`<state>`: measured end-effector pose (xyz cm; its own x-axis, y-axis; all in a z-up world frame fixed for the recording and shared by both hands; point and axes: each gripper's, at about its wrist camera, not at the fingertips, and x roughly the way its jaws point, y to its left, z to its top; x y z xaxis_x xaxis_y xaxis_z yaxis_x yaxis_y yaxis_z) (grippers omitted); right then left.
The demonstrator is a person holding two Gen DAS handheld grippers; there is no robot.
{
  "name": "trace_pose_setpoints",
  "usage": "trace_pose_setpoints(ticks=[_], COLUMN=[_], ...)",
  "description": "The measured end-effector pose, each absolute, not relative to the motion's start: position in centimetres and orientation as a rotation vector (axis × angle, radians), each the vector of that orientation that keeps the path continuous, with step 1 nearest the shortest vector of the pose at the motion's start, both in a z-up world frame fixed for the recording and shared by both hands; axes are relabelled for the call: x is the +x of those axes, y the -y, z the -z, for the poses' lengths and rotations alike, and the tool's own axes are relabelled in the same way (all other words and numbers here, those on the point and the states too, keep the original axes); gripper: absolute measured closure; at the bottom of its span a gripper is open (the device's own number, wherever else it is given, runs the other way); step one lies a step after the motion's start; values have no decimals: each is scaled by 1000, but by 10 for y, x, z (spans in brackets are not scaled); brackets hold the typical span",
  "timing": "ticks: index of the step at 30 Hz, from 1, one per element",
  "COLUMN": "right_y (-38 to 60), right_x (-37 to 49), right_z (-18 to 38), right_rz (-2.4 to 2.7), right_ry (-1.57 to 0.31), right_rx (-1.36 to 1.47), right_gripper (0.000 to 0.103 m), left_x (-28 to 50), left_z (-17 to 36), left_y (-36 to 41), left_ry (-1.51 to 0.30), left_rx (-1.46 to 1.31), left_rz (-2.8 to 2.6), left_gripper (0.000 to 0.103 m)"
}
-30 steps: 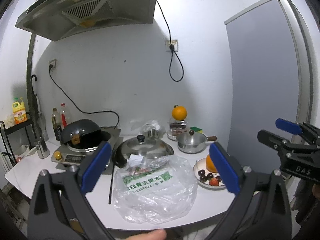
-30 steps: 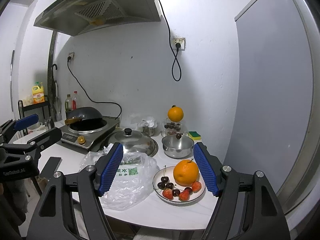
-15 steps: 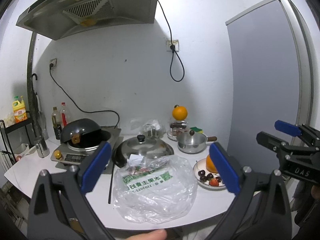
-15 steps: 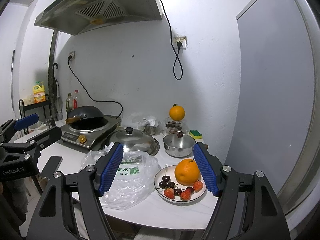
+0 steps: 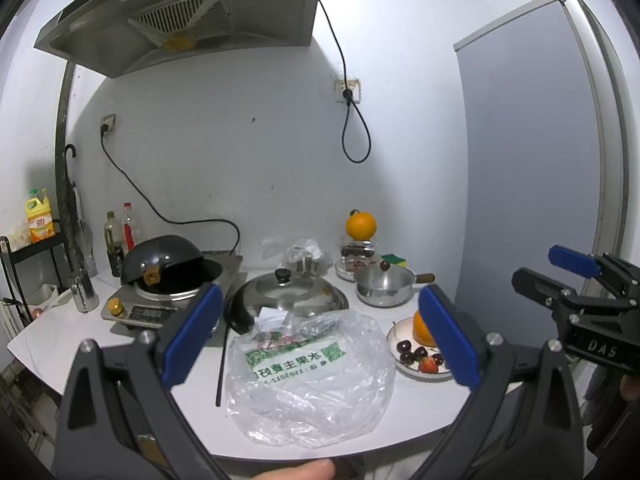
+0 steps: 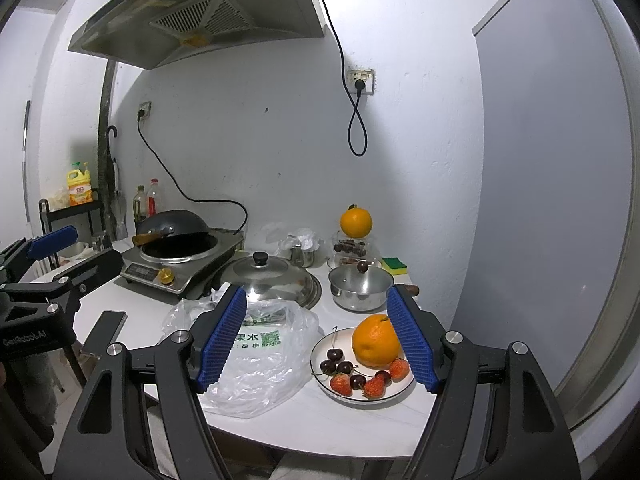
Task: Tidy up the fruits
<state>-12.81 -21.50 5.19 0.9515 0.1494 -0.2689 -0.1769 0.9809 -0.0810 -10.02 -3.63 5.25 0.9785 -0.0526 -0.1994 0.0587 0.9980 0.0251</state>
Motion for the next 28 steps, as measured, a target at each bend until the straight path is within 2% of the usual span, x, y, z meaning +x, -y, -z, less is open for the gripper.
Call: trace_pose_setpoints(ticks=[28], right_y=[215], right_x=[-127], right_z=[-47], right_rz=[-167], right_ry=[-272], right_rx=[-104], right_gripper=[27], left_x=[-102], left_z=[-49], left_y=[40], left_ry=[-195], left_rx=[34], left_rz=[58], left_gripper=[3])
